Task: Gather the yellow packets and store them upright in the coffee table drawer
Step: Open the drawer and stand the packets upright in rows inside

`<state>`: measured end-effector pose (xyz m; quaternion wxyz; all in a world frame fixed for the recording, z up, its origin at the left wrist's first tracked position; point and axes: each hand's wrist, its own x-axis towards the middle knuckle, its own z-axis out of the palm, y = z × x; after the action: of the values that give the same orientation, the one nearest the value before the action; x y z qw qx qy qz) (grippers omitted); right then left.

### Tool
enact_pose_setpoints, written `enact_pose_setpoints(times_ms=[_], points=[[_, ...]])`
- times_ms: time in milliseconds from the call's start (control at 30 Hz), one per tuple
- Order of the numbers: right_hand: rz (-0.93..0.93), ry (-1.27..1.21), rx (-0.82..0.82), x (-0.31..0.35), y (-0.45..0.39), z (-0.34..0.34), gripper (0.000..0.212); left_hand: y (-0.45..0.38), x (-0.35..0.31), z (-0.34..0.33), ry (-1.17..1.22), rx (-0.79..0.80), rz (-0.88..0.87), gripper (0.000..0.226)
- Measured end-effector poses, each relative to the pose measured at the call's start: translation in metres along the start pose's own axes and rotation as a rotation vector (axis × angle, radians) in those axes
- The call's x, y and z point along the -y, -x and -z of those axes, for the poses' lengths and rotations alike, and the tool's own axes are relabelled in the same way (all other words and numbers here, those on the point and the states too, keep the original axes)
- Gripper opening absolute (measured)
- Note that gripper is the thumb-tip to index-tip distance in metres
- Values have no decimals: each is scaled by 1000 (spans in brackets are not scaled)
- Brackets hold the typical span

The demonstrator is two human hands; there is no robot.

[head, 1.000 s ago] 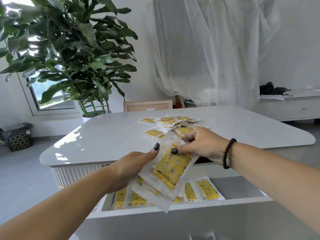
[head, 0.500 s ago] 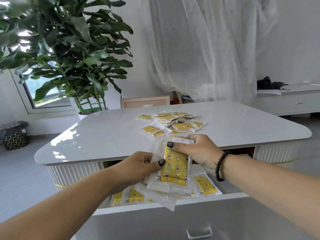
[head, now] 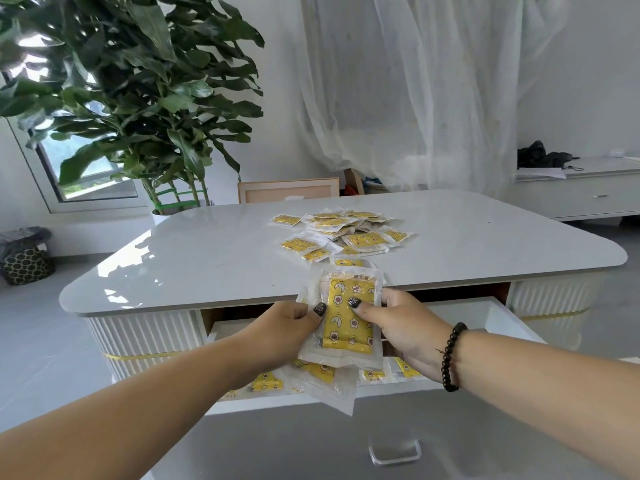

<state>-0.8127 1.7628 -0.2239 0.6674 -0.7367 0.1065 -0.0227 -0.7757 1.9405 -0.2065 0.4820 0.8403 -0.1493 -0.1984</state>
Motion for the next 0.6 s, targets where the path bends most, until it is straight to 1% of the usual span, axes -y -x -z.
enact_pose_setpoints(times_ms=[67,133,167,233,267,333,467,533,600], points=[[32,84,-18,0,-5,3,31,0,-2,-7,-13,-4,15,33],[64,193,-55,-2,-14,12,52,-7,2,-11,-44,-26,14,31],[78,249,-70,-3,-19,19,52,-11,4,-13,-61,-43,7,27],[65,367,-121,-4,-30,37,30,-16,5,-14,-70,-70,-14,14],[40,422,-142,-7,-38,50,27,-19,4,-14,-71,-78,-12,17],[-34,515,-147,-18,-53,78,28,-22,3,-13,-85,-95,8,25],[-218,714,-175,-42,-76,121,24,-28,2,-15,-75,-101,21,31],[-299,797,-214,-53,-83,135,32,-30,3,-19,-68,-93,11,33],[-366,850,-222,-64,-92,145,32,-35,5,-25,-64,-75,3,33]])
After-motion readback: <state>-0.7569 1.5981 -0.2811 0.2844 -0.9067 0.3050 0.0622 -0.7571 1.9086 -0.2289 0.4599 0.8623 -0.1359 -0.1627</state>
